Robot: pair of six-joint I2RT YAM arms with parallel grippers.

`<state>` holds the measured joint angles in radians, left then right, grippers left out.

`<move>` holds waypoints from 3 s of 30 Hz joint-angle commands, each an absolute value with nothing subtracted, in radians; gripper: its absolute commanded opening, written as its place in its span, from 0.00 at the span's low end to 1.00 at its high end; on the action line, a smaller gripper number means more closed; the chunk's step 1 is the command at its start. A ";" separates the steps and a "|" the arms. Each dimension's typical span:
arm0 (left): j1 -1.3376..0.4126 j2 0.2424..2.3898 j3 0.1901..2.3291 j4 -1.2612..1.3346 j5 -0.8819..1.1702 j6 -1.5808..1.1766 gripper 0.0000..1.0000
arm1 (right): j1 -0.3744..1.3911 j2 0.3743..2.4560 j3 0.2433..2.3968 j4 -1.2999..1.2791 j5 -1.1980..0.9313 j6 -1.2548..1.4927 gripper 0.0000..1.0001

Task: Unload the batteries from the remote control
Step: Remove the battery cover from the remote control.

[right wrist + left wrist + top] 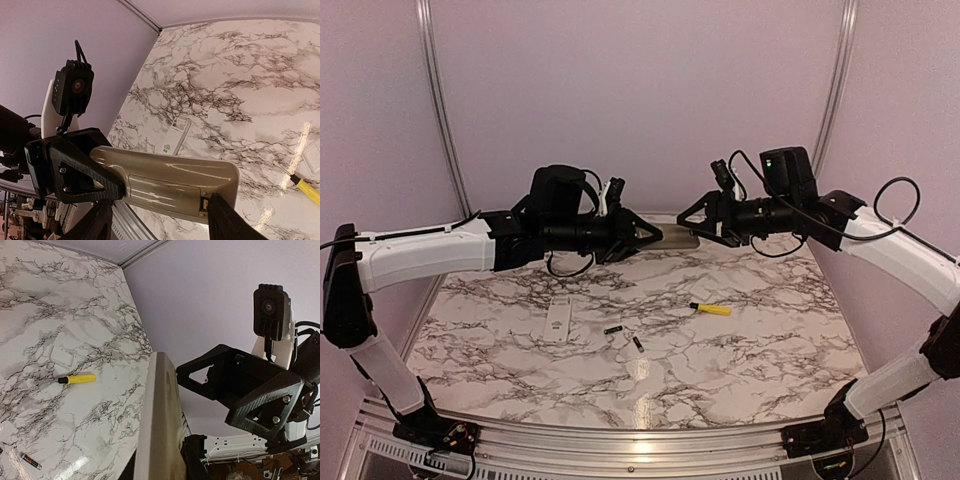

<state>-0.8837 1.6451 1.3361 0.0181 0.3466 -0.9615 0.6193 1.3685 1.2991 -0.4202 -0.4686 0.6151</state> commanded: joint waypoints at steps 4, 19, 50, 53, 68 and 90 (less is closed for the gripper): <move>-0.893 1.647 1.367 0.085 0.365 -0.959 0.00 | 0.627 1.390 1.325 -0.444 -0.460 0.592 0.63; -0.898 1.637 1.360 0.108 0.374 -0.954 0.00 | 0.627 1.394 1.226 -0.341 -0.562 0.681 0.63; -0.902 1.587 1.308 0.176 0.459 -0.927 0.00 | 0.594 1.399 0.988 0.067 -0.832 0.929 0.65; -0.901 1.580 1.298 0.184 0.469 -0.922 0.00 | 0.590 1.397 0.974 0.103 -0.849 0.952 0.65; -0.901 1.536 1.264 0.214 0.495 -0.897 0.00 | 0.571 1.387 0.943 0.233 -0.931 1.029 0.65; -0.902 1.495 1.238 0.245 0.529 -0.878 0.00 | 0.570 1.376 0.930 0.369 -0.997 1.108 0.65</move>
